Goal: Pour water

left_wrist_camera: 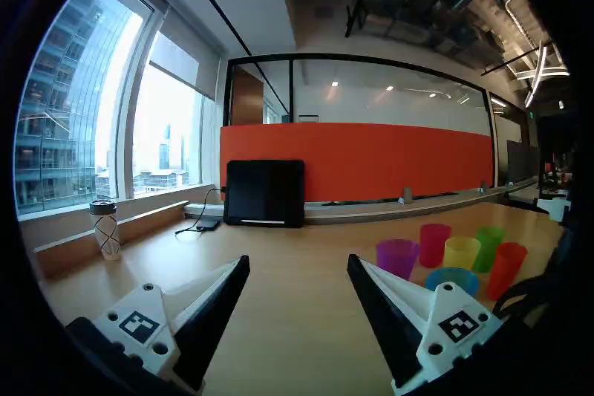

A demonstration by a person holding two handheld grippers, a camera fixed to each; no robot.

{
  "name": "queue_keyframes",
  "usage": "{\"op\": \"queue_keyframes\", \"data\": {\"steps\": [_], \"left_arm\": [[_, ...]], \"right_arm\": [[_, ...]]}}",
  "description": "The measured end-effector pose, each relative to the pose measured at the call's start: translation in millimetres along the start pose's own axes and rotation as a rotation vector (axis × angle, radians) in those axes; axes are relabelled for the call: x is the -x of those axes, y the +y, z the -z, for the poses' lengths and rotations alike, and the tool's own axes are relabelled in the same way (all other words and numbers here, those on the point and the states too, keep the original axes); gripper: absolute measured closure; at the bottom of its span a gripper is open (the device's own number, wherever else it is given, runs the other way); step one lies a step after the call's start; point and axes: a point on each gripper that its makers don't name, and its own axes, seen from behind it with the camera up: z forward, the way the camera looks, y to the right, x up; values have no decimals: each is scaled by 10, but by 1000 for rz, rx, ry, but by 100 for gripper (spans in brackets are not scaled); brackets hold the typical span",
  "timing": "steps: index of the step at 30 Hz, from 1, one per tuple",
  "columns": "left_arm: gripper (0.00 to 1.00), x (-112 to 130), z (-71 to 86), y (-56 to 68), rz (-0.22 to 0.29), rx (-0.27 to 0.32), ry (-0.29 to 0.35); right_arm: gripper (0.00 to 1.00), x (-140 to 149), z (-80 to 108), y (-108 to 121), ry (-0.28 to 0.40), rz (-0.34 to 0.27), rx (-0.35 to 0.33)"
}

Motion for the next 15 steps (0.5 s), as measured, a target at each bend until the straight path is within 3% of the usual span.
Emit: {"op": "queue_keyframes", "data": {"steps": [8, 15], "left_arm": [[2, 7, -21, 9, 8, 5, -10], [2, -159, -29, -94, 39, -13, -16]], "right_arm": [[0, 15, -25, 10, -4, 3, -10], [0, -185, -33, 23, -9, -3, -23]]}}
